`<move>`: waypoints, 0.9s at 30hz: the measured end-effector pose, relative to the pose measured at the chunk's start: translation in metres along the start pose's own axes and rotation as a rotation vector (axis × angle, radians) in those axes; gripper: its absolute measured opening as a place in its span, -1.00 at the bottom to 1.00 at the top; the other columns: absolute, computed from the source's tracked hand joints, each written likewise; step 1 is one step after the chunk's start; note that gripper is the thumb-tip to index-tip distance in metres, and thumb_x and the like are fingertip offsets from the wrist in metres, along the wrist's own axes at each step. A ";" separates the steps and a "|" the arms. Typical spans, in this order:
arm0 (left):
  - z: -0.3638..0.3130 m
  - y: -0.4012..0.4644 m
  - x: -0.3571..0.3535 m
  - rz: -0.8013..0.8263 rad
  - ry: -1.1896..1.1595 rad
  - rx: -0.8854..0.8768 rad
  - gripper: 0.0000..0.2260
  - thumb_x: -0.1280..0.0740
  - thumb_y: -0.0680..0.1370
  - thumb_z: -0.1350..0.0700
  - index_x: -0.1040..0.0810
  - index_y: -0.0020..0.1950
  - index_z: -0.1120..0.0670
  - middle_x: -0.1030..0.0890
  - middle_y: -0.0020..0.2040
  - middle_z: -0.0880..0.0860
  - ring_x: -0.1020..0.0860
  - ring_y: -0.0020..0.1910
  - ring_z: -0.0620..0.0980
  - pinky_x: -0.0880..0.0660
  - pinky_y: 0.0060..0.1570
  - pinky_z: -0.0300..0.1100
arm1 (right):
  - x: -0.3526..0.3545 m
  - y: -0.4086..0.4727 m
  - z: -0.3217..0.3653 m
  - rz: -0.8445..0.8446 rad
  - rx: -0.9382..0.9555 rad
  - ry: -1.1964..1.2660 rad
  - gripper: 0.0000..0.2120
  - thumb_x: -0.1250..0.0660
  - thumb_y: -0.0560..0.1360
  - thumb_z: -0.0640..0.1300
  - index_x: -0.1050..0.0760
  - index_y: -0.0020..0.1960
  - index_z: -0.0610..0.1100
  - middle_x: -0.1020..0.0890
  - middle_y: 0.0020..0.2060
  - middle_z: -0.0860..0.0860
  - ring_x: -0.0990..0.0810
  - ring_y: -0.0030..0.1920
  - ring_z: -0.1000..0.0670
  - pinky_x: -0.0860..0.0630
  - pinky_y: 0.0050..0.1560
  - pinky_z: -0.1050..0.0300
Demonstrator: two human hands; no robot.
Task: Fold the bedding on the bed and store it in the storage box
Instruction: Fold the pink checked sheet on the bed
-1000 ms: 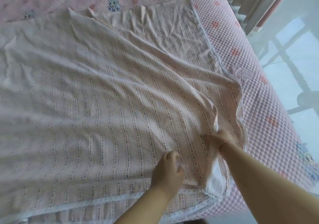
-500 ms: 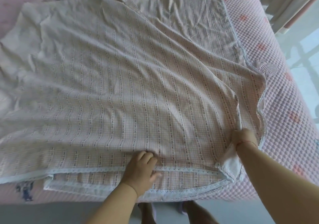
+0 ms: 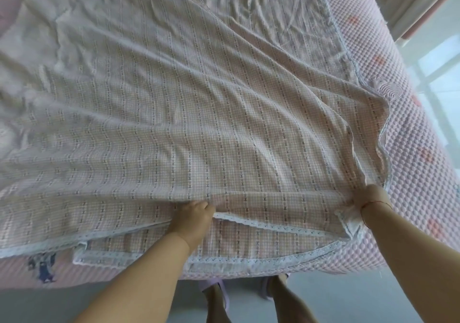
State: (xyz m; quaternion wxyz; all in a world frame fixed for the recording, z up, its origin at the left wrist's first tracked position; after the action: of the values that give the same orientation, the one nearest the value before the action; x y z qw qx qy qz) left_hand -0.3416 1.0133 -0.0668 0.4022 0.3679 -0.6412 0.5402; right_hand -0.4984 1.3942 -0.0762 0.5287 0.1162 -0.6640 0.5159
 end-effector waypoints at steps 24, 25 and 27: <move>0.079 -0.060 -0.003 0.219 -0.184 1.048 -0.47 -0.03 0.61 -0.20 -0.27 0.42 0.14 -0.29 0.35 0.16 -0.39 0.24 0.15 -0.51 0.03 -0.01 | 0.020 0.009 0.047 0.138 0.034 0.104 -0.78 -0.29 0.49 -0.15 -0.50 -0.05 -0.34 -0.45 -0.35 -0.13 -0.42 -0.27 -0.12 -0.36 -0.18 0.11; 0.076 -0.048 0.009 0.179 -0.124 0.989 -0.50 -0.04 0.61 -0.18 -0.30 0.40 0.13 -0.31 0.33 0.15 -0.40 0.23 0.12 -0.51 0.01 -0.05 | 0.020 0.011 0.051 0.136 0.038 0.132 -0.80 -0.31 0.49 -0.15 -0.47 -0.08 -0.32 -0.46 -0.33 -0.13 -0.42 -0.27 -0.12 -0.36 -0.19 0.11; 0.057 -0.016 0.032 0.086 -0.096 0.844 -0.58 -0.09 0.62 -0.13 -0.36 0.34 0.12 -0.37 0.29 0.13 -0.42 0.20 0.08 -0.48 0.06 -0.11 | 0.020 0.012 0.063 0.137 0.044 0.213 -0.78 -0.36 0.48 -0.13 -0.45 -0.05 -0.29 -0.46 -0.32 -0.14 -0.41 -0.31 -0.10 -0.34 -0.28 0.10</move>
State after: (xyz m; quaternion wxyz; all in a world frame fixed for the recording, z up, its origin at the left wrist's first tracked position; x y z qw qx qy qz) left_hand -0.3466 0.9531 -0.0367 0.1634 0.4979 -0.3964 0.7538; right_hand -0.5521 1.3562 -0.0614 0.5570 0.0266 -0.5988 0.5749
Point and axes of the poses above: each hand's wrist, its own y-axis towards the middle knuckle, its own x-axis out of the back of the hand, z = x × y, the point moved 7 cm from there along y, towards the middle knuckle
